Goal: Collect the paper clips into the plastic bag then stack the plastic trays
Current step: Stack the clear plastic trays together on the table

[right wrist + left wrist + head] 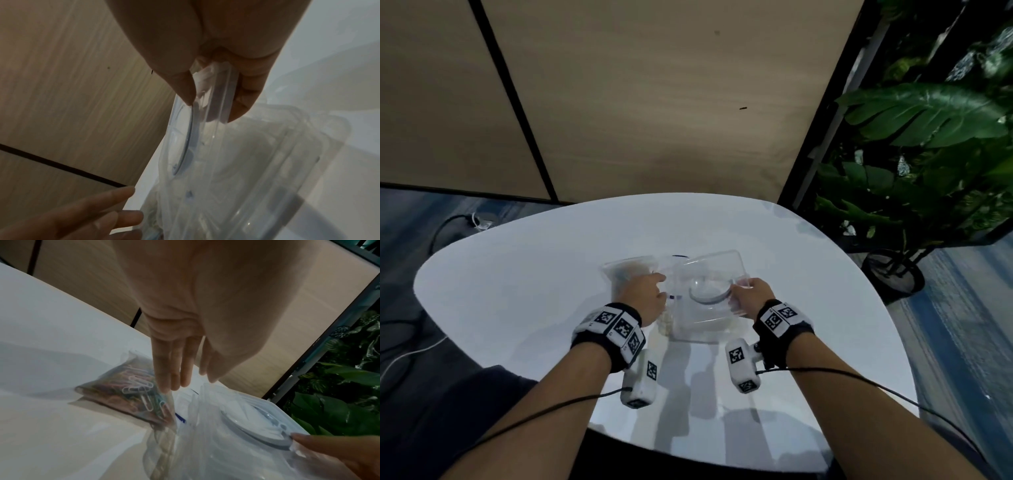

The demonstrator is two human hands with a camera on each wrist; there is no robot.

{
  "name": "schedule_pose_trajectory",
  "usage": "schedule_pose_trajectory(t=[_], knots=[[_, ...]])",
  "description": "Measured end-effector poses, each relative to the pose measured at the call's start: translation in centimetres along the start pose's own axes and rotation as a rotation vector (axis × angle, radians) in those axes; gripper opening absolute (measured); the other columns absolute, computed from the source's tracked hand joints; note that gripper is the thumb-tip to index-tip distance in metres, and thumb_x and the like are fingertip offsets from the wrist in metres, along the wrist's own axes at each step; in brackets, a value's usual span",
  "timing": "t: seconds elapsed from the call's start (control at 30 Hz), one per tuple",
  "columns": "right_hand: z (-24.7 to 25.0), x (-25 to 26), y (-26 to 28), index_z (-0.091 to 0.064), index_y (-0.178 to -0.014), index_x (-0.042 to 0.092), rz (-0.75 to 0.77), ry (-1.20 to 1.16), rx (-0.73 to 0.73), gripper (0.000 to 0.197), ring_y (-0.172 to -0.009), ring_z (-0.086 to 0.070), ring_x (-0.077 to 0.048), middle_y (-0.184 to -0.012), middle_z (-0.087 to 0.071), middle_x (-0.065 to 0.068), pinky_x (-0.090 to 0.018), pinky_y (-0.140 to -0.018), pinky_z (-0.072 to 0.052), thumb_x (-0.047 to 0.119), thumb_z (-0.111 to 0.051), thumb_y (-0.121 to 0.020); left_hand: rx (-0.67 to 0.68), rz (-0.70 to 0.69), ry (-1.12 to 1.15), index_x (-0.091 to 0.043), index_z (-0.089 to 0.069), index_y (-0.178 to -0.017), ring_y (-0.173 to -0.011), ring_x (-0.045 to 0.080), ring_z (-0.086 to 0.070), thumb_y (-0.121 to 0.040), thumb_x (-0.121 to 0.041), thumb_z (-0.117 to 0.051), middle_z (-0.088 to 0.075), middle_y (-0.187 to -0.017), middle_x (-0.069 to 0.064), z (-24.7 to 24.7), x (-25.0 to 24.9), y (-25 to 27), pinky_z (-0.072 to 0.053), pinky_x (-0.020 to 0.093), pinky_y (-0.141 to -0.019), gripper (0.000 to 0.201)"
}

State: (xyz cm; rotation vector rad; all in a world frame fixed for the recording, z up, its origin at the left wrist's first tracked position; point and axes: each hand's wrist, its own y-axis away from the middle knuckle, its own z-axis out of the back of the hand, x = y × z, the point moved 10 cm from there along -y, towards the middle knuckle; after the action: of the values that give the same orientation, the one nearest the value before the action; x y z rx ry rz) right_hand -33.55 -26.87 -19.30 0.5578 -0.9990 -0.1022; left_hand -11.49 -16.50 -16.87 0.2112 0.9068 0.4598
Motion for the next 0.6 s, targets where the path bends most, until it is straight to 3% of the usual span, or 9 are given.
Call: schedule_pose_trajectory(t=[0.07,0.2,0.3,0.37,0.43,0.5,0.6], knots=[[0.4,0.9,1.3,-0.055,-0.095,0.014,0.018,0.165,-0.023,0.016,-0.088,-0.071,-0.034,-0.099,-0.068,-0.015,-0.043,-0.077,-0.060,0.028,-0.060,-0.089,-0.004,0.005,-0.095,-0.011,-0.048,-0.144,-0.108,0.030,-0.068,-0.098,-0.017,-0.052,-0.073,-0.111,0.013,-0.4,0.1,-0.2,-0.051,0.040,-0.102,0.046],[1.4,1.1,2.2,-0.059,-0.124,0.008,0.076,0.642,-0.092,0.058,-0.099,-0.068,-0.031,-0.124,-0.057,-0.012,-0.042,-0.085,-0.057,0.049,-0.068,-0.083,-0.070,0.005,-0.214,-0.014,-0.058,-0.135,-0.118,0.024,-0.061,-0.098,-0.026,-0.055,-0.067,-0.126,0.006,-0.3,-0.1,0.0,-0.043,0.028,-0.103,0.040],[1.5,1.1,2.4,-0.059,-0.126,0.010,0.113,0.781,-0.138,0.041,-0.110,-0.062,-0.028,-0.135,-0.045,-0.009,-0.036,-0.093,-0.052,0.035,-0.058,-0.094,-0.082,0.027,-0.156,-0.011,-0.065,-0.127,-0.109,0.020,-0.065,-0.091,-0.026,-0.068,-0.071,-0.114,0.004,-0.6,0.7,-0.4,-0.047,0.026,-0.099,0.038],[1.7,1.1,2.4,-0.061,-0.122,0.010,0.111,0.761,-0.176,0.028,-0.109,-0.062,-0.029,-0.136,-0.043,-0.008,-0.035,-0.091,-0.053,0.020,-0.051,-0.097,-0.085,0.046,-0.112,-0.010,-0.067,-0.123,-0.102,0.020,-0.066,-0.087,-0.025,-0.075,-0.071,-0.104,0.003,-0.9,1.2,-0.5,-0.051,0.029,-0.099,0.041],[2.1,0.6,2.1,-0.064,-0.123,0.015,0.069,0.650,-0.172,0.030,-0.108,-0.065,-0.029,-0.133,-0.052,-0.009,-0.033,-0.090,-0.053,0.018,-0.055,-0.095,-0.099,0.061,-0.068,-0.007,-0.067,-0.119,-0.096,0.019,-0.066,-0.082,-0.021,-0.080,-0.068,-0.098,0.002,-0.9,1.5,-0.6,-0.052,0.029,-0.096,0.041],[2.5,-0.4,2.1,-0.066,-0.120,0.021,-0.009,0.470,-0.132,0.032,-0.091,-0.073,-0.028,-0.117,-0.067,-0.010,-0.034,-0.084,-0.058,0.020,-0.065,-0.088,-0.106,0.100,-0.050,-0.009,-0.068,-0.112,-0.097,0.021,-0.067,-0.078,-0.016,-0.084,-0.067,-0.097,0.003,-0.8,1.8,-0.6,-0.054,0.031,-0.094,0.039],[3.2,-2.9,3.3,-0.058,-0.109,0.022,-0.148,0.236,-0.089,0.037,-0.060,-0.074,-0.024,-0.096,-0.071,-0.011,-0.037,-0.064,-0.063,0.015,-0.075,-0.077,-0.105,0.183,-0.033,-0.014,-0.069,-0.104,-0.093,0.020,-0.066,-0.073,-0.011,-0.086,-0.068,-0.096,0.002,-0.6,2.5,-0.3,-0.053,0.026,-0.086,0.036]])
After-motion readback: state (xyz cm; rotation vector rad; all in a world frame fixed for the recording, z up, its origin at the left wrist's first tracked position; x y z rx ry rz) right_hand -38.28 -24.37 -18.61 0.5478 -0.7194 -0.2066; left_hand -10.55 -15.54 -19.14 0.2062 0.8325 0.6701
